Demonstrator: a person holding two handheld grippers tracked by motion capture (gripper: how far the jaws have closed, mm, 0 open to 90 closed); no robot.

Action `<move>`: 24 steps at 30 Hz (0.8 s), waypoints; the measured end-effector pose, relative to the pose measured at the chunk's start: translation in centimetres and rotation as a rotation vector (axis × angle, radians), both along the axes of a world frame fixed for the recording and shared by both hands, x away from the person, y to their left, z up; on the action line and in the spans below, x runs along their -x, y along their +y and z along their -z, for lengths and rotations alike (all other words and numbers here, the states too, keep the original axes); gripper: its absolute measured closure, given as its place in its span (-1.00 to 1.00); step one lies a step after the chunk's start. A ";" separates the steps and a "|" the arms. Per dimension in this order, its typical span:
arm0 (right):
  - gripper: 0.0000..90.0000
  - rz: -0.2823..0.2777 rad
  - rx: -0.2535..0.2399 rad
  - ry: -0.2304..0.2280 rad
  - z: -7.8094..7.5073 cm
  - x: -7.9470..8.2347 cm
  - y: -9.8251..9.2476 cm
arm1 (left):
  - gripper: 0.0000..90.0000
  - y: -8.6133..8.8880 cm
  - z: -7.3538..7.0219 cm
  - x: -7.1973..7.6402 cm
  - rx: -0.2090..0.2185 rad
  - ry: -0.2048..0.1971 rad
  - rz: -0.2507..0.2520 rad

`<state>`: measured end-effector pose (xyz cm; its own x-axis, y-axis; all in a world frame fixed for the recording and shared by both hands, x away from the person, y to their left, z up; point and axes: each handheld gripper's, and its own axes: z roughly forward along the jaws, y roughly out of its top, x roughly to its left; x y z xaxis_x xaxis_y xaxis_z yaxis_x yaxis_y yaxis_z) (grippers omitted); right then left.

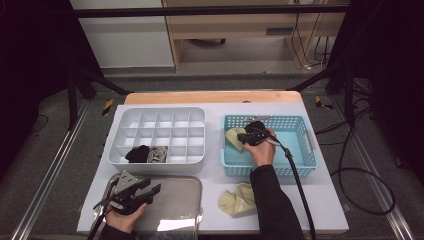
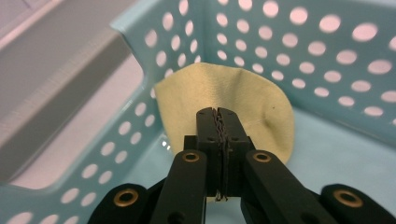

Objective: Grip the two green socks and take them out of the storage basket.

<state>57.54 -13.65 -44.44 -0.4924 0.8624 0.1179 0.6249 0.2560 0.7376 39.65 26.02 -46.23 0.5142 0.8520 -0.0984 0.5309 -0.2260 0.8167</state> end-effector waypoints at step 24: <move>0.99 -0.021 -0.152 -0.170 -6.6 3.8 -3.2 | 0.14 -0.2 0.1 0.0 0.004 -0.002 0.001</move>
